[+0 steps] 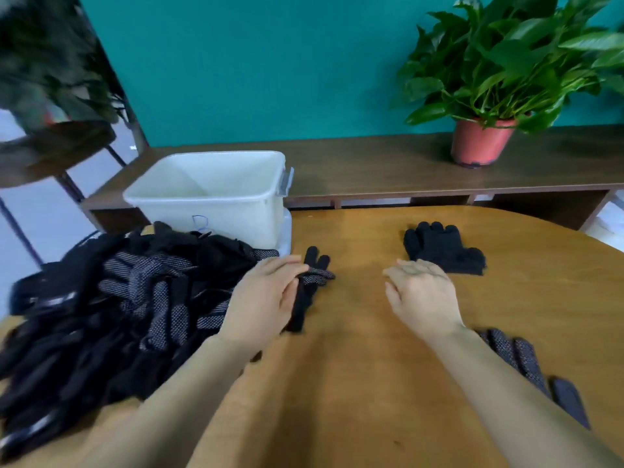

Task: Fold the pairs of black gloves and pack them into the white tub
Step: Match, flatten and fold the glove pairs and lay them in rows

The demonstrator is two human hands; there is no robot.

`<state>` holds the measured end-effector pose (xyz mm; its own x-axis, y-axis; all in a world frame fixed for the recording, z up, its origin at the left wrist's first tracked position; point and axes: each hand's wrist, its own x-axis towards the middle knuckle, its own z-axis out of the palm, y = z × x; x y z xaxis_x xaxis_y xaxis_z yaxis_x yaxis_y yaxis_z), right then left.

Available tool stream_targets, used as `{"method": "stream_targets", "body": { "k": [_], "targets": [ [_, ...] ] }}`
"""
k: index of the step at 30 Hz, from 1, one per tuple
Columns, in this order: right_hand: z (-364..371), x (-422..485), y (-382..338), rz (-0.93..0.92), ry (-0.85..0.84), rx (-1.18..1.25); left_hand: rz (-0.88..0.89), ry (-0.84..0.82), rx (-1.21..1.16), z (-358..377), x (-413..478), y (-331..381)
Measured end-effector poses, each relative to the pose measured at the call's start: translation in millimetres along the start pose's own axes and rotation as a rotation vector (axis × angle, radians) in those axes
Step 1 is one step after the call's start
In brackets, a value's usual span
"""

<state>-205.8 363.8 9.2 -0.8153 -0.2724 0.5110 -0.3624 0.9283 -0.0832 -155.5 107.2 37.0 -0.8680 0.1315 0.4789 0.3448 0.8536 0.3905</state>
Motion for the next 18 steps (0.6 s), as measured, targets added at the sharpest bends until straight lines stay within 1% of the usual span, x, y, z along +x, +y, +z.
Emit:
{"method": "stream_targets", "body": {
  "k": [2,4,6,8,10,15,18],
  "targets": [
    [1,-5,-32,-0.063,-0.007,0.053,-0.073,0.073,0.061,-33,-20,-23],
    [5,-8,-63,-0.114,-0.029,0.073,-0.118,0.102,0.126,-57,-36,-45],
    [8,-7,-90,-0.099,-0.075,0.071,-0.131,0.103,0.159,-69,-47,-62],
    [7,-1,-111,-0.010,-0.170,0.091,-0.101,0.103,0.163,-71,-52,-71],
    [11,8,-123,0.057,-0.288,0.059,-0.048,0.104,0.159,-67,-51,-76],
    [30,28,-137,0.065,-0.374,-0.052,0.099,0.062,0.175,-45,-37,-86],
    [39,35,-140,0.093,-0.439,-0.097,0.125,0.062,0.200,-32,-33,-93]
  ]
}}
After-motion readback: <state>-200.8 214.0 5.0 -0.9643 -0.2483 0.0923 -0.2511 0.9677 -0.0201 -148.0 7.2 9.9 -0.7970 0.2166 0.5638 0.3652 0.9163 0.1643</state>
